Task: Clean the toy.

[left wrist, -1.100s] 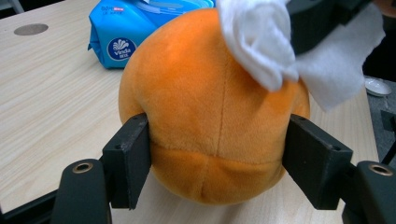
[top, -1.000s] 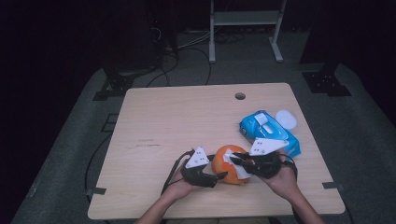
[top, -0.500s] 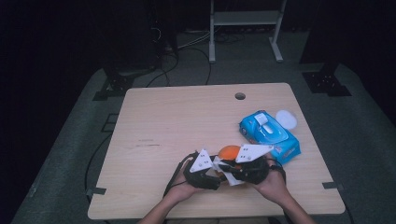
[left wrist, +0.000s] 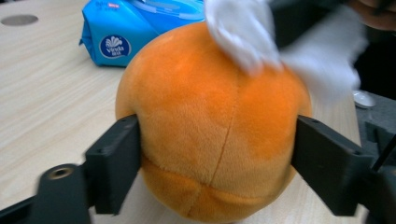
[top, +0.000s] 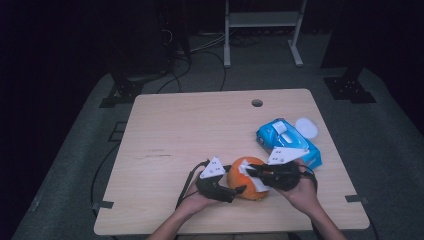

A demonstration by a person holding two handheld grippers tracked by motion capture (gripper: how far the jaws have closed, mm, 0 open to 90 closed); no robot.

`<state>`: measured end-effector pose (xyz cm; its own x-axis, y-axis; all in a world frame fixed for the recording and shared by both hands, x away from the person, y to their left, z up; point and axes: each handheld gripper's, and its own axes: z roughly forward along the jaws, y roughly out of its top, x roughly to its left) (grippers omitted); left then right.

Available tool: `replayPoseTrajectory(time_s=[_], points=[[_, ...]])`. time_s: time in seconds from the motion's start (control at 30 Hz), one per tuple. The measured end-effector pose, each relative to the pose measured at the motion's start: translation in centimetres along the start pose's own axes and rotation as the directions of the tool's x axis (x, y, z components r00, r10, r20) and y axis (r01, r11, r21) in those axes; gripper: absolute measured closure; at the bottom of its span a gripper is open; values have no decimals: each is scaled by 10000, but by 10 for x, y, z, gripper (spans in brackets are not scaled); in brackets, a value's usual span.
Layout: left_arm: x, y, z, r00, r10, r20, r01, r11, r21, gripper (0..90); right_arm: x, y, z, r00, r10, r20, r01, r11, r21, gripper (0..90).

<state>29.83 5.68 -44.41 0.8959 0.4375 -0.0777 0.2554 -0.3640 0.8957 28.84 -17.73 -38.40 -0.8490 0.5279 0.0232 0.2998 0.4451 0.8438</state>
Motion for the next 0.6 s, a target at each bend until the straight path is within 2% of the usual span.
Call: replayPoseTrajectory(time_s=[0.03,0.1,0.13,0.17,0.23,0.27,0.3,0.4,0.43,0.5,0.6], points=[[-2,1,0,9997,223,-89,-222,9997,72,230,7,3,5,9997,-89,-242,89,10000,-3,803],[-3,0,-1,9984,522,-217,-518,9985,175,252,14,6,12,9984,-541,-181,544,9984,151,804],[-2,-1,-1,9983,534,-215,-531,9985,159,264,14,7,12,9984,-536,-151,539,9983,201,804],[-1,-2,-2,9983,545,-204,-542,9984,168,271,12,7,12,9986,-512,-133,514,9985,183,804],[2,-5,-2,9982,575,-175,-572,9982,165,275,0,4,5,9989,-337,338,332,9993,153,804],[3,-5,-2,9986,520,-126,-518,9985,167,275,-7,1,2,9982,-155,572,144,9997,198,804],[4,-5,-2,9988,478,-92,-477,9987,159,272,-15,-3,-2,9980,95,619,-110,9997,237,803],[5,0,-3,9999,171,-6,-171,9990,-413,167,-25,-11,-6,9962,505,710,-524,9983,255,804],[5,1,-2,9999,115,-33,-116,9987,-489,136,-24,-12,-6,9962,574,658,-591,9980,229,804],[3,0,1,9998,188,-67,-191,9991,-388,131,-19,-9,-3,9980,524,358,-531,9984,191,804],[4,-4,-2,9986,504,-141,-504,9987,-42,202,-6,-4,7,9998,174,117,-177,9996,241,803]])
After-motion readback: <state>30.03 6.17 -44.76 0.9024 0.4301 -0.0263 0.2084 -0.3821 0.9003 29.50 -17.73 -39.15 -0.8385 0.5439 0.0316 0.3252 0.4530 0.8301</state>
